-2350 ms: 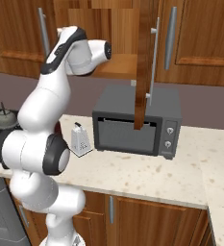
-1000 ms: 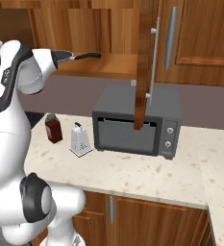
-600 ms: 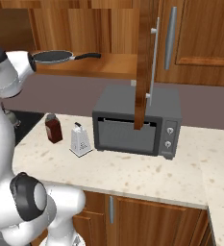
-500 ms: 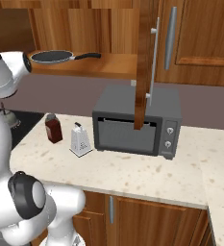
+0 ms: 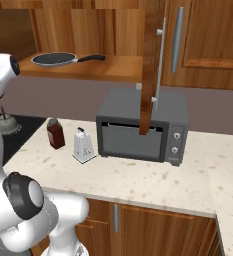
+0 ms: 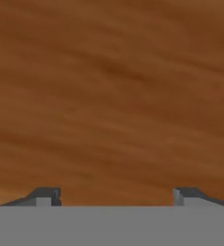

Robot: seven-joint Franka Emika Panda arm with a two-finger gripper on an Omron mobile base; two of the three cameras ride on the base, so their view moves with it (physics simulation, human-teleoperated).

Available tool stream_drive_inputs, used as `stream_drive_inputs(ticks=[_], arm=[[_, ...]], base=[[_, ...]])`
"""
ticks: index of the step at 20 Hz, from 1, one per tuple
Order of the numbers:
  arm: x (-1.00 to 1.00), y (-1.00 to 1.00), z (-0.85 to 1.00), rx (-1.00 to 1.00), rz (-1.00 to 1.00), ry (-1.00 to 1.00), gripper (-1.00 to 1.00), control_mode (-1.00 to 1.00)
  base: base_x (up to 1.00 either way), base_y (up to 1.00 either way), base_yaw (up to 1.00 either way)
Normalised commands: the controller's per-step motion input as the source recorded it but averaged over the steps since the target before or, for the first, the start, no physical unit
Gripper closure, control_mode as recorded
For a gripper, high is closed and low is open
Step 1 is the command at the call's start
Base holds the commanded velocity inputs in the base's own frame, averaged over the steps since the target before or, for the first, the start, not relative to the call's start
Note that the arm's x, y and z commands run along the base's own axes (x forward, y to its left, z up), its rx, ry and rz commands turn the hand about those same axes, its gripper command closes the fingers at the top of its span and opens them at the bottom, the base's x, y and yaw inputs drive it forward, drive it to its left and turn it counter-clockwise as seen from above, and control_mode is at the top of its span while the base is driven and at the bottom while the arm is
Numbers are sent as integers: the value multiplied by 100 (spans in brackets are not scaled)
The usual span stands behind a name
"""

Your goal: Pick the pan from the cabinet and place it on the stove. Then turn on the stove burner for the pan.

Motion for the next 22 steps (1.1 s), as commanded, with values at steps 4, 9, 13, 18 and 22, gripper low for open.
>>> stream_drive_inputs(ticks=[4,9,13,18,22], arm=[[-4,19,0,-1,-3,0,-100,-100],[-3,-10,-5,-4,0,-1,-100,-100],[-22,-40,-2,-7,0,-9,-100,-100],[-29,-51,0,-8,-5,-8,-100,-100],[-28,-57,0,-6,-18,-2,-100,-100]], base=[[0,0,0],[0,0,0],[0,0,0],[0,0,0],[0,0,0]])
